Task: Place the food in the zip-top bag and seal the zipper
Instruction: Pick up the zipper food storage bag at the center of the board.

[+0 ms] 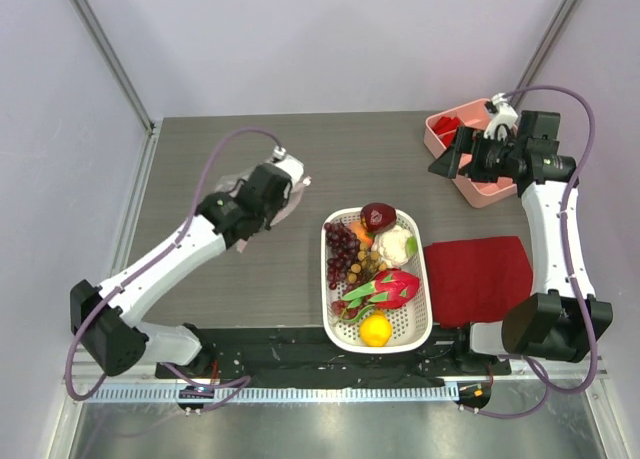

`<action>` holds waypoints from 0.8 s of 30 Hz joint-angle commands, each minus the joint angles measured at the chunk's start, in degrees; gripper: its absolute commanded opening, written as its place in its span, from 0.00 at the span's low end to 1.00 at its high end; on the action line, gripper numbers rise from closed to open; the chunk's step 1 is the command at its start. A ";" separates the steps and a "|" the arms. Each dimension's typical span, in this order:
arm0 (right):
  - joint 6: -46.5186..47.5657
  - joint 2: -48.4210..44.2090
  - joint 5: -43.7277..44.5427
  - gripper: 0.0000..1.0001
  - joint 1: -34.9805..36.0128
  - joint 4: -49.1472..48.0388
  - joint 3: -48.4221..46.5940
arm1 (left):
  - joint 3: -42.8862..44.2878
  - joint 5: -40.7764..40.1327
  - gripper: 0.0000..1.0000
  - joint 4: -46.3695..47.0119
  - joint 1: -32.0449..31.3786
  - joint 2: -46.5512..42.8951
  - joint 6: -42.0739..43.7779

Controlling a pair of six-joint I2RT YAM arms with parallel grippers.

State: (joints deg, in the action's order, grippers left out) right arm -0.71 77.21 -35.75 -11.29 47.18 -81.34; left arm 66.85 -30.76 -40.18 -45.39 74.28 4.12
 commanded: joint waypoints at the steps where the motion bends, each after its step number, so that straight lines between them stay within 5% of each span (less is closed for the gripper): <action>1: -7.10 -2.50 -2.93 1.00 6.08 -8.50 -2.42 | 9.42 11.16 0.00 -14.65 8.20 2.54 -11.14; 16: -33.29 6.18 6.66 0.92 37.55 -33.54 -0.93 | 19.90 30.39 0.00 -19.85 20.15 -1.16 -26.35; 21: -32.78 10.41 8.84 0.84 44.67 -35.32 -3.03 | 19.38 36.12 0.00 -18.00 22.62 -2.30 -28.99; 24: -30.85 12.35 19.19 0.77 47.32 -31.28 -6.19 | 17.80 37.79 0.00 -16.07 23.15 -3.08 -31.01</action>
State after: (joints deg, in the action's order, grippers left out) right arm -31.62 88.79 -27.68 33.15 16.88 -82.11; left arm 85.17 1.26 -59.68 -23.05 73.58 -22.98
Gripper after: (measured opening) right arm 0.805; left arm 0.012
